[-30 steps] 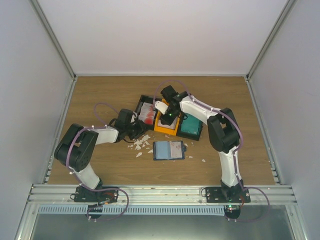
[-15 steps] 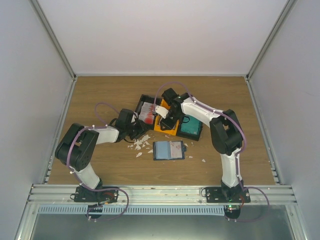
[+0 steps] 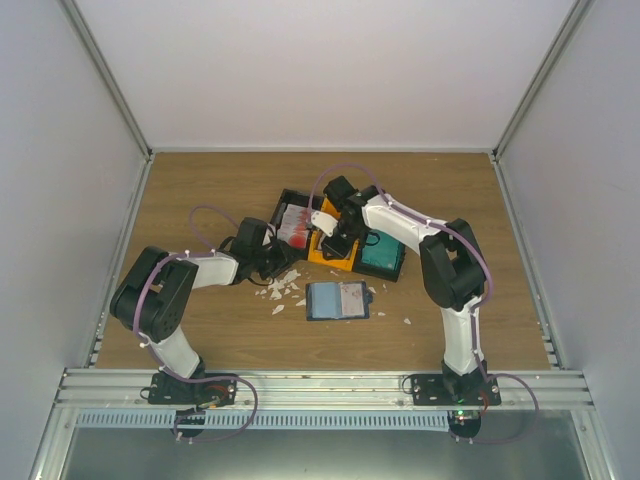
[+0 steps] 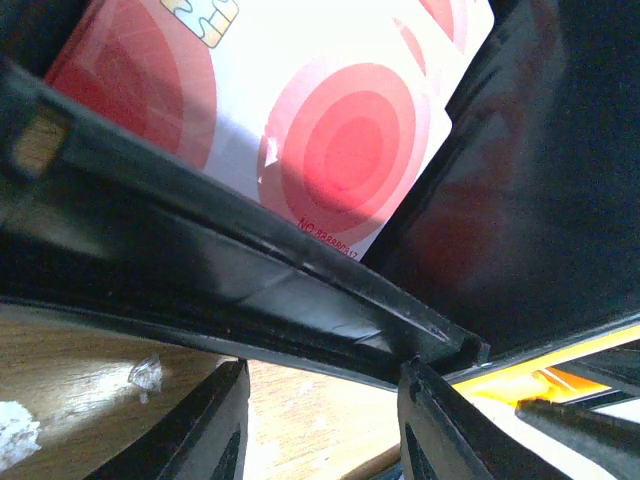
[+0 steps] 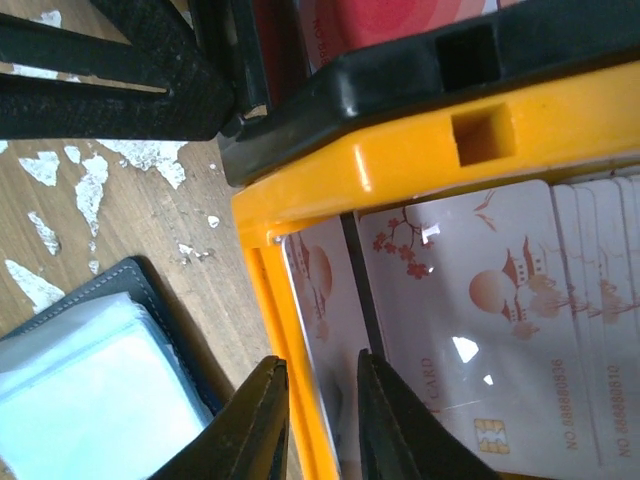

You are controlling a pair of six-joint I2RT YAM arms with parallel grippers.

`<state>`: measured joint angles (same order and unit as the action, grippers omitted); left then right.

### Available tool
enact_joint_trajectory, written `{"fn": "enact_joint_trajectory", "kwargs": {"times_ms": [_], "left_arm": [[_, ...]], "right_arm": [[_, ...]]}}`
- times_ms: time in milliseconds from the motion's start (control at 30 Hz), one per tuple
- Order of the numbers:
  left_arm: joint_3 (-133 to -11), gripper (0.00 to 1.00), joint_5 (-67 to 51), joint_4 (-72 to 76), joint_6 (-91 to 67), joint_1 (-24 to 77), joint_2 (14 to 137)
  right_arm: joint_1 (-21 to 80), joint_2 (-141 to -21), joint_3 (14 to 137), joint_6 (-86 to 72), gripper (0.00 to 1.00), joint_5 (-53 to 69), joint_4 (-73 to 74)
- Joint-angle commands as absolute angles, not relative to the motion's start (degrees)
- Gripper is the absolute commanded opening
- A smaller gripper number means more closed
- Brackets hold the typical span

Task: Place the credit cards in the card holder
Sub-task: Pick up the credit card from the storage box.

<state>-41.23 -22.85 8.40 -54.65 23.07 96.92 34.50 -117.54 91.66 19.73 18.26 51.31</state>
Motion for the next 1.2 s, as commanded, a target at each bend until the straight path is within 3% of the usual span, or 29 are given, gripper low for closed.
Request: {"fn": "enact_joint_trajectory", "kwargs": {"times_ms": [0, 100, 233, 533, 733, 900, 1167], "left_arm": [[-42.46, 0.42, -21.0, 9.5, -54.14, 23.43, 97.25], [-42.44, 0.42, -20.95, 9.41, -54.0, 23.43, 97.12], [-42.34, 0.42, -20.95, 9.53, -53.93, 23.41, 97.03], [-40.83, 0.43, -20.38, 10.07, -53.41, 23.56, 94.19], [-36.99, 0.47, -18.9, 11.63, -51.79, 24.53, 86.08], [-32.66, 0.54, -17.91, 12.15, -48.68, 25.38, 74.45], [-30.76, 0.74, -25.48, 10.7, -42.93, 25.4, 52.52]], "right_arm": [[34.78, -117.3, 92.1, 19.08, 0.18, 17.04, 50.11], [34.89, -115.11, 92.01, 19.11, 0.08, 17.73, 49.59], [34.88, -112.09, 90.31, 18.47, 0.01, 17.28, 48.44], [34.94, -104.9, 86.92, 11.96, 0.01, 9.81, 42.38], [34.88, -96.06, 82.03, 2.97, 0.01, 9.62, 35.92], [34.81, -86.6, 76.74, -9.5, 0.01, 10.58, 29.17], [34.66, -73.62, 70.82, -33.09, 0.01, 21.72, 20.69]]}}
